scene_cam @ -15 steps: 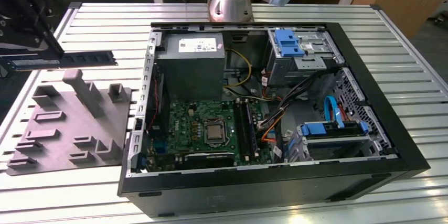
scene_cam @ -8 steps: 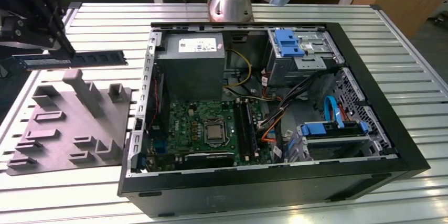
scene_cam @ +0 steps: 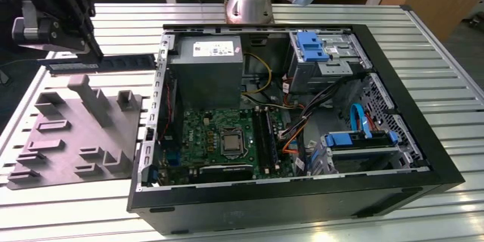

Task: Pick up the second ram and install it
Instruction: 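Pick up the second ram and move it above second insertion slot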

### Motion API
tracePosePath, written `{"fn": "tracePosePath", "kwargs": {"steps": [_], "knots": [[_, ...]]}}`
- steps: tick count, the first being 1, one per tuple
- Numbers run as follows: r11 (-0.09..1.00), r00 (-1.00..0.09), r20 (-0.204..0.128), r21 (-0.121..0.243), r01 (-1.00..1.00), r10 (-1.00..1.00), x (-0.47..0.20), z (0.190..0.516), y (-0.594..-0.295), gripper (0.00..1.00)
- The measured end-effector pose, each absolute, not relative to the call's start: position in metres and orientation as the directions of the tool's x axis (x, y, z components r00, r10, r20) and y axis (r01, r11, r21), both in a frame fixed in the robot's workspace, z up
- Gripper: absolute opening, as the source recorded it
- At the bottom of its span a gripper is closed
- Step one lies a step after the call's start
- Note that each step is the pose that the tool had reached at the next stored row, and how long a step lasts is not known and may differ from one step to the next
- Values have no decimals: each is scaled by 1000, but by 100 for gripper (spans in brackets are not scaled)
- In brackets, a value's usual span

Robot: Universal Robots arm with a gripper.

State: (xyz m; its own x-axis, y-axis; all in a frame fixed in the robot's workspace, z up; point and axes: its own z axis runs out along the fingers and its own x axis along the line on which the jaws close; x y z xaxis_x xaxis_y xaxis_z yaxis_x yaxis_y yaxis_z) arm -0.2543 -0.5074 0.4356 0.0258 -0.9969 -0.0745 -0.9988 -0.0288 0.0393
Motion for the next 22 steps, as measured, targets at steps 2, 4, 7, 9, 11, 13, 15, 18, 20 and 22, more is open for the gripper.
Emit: {"fn": "tracePosePath", "kwargs": {"steps": [2, 4, 7, 9, 11, 13, 15, 18, 20, 22], "knots": [[-29, 26, -74, 39, -999, -997, -250, 436, -507, 11], [-29, 26, -75, 39, -999, -997, -245, 436, -507, 11], [-29, 26, -74, 39, -999, -997, -237, 436, -507, 11], [-29, 26, -74, 39, -999, -997, -230, 436, -507, 11], [-29, 26, -74, 39, -999, -997, -224, 436, -507, 11], [-29, 26, -74, 39, -999, -997, -217, 435, -507, 11], [-29, 26, -74, 39, -999, -997, -210, 435, -507, 11], [-29, 26, -74, 39, -999, -997, -198, 435, -507, 11], [-29, 26, -74, 39, -999, -997, -190, 435, -507, 11], [-29, 26, -75, 39, -999, -997, -182, 435, -507, 11]]}}
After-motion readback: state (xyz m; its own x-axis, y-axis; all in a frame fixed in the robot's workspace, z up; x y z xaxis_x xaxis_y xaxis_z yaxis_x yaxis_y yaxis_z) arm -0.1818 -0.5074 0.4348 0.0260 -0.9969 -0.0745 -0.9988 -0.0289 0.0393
